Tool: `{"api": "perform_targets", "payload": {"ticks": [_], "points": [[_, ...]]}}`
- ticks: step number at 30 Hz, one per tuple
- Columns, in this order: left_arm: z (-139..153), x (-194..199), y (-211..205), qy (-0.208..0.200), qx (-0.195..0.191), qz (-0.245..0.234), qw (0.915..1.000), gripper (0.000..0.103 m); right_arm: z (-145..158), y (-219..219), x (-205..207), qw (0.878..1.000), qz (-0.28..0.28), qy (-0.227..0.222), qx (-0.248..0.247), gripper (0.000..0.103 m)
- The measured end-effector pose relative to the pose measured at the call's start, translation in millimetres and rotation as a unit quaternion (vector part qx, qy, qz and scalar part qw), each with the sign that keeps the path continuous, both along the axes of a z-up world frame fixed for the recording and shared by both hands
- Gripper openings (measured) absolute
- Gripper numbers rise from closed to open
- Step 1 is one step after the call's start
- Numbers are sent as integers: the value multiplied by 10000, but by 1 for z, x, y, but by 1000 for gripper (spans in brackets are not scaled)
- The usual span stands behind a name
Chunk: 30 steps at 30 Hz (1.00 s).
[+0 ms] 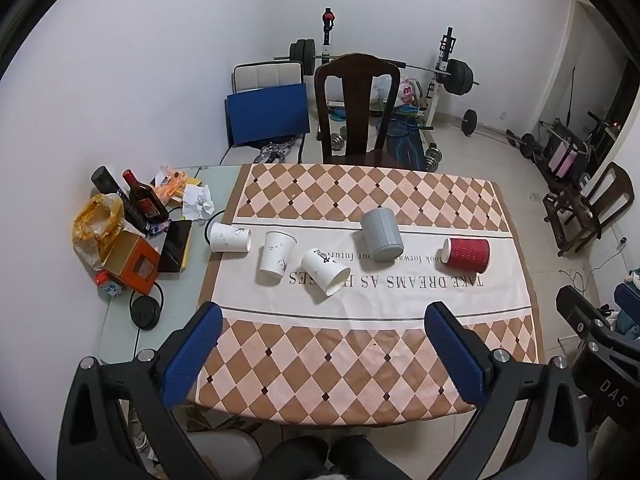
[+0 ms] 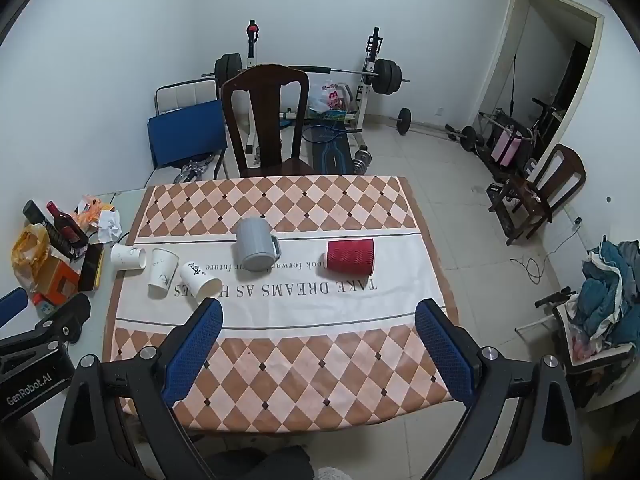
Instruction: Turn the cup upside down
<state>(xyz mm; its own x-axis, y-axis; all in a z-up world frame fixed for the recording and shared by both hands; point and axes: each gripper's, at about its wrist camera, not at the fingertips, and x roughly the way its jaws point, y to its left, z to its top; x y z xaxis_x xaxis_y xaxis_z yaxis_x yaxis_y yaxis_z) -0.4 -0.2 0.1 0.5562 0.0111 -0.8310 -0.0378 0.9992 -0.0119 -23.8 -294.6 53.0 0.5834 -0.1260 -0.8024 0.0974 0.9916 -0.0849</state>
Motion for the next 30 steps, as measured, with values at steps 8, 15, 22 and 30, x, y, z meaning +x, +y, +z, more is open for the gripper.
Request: {"api": "perform_targets", "payload": {"ticks": [8,15,22,30], "points": [[2,-1,0,23,-23,-23,10000,103,0,0,0,10000,10,-23,18,98],[0,-3,0,17,-18,-4,10000,103,2,1,0,10000,-2,-35,-13,98],[0,0,0,26,-2,-8,10000,103,3,2,0,10000,6,-61,-21,98],[1,-1,-2,8,4,-4,10000,103,6,2,0,10000,10,-89,-34,98]]}}
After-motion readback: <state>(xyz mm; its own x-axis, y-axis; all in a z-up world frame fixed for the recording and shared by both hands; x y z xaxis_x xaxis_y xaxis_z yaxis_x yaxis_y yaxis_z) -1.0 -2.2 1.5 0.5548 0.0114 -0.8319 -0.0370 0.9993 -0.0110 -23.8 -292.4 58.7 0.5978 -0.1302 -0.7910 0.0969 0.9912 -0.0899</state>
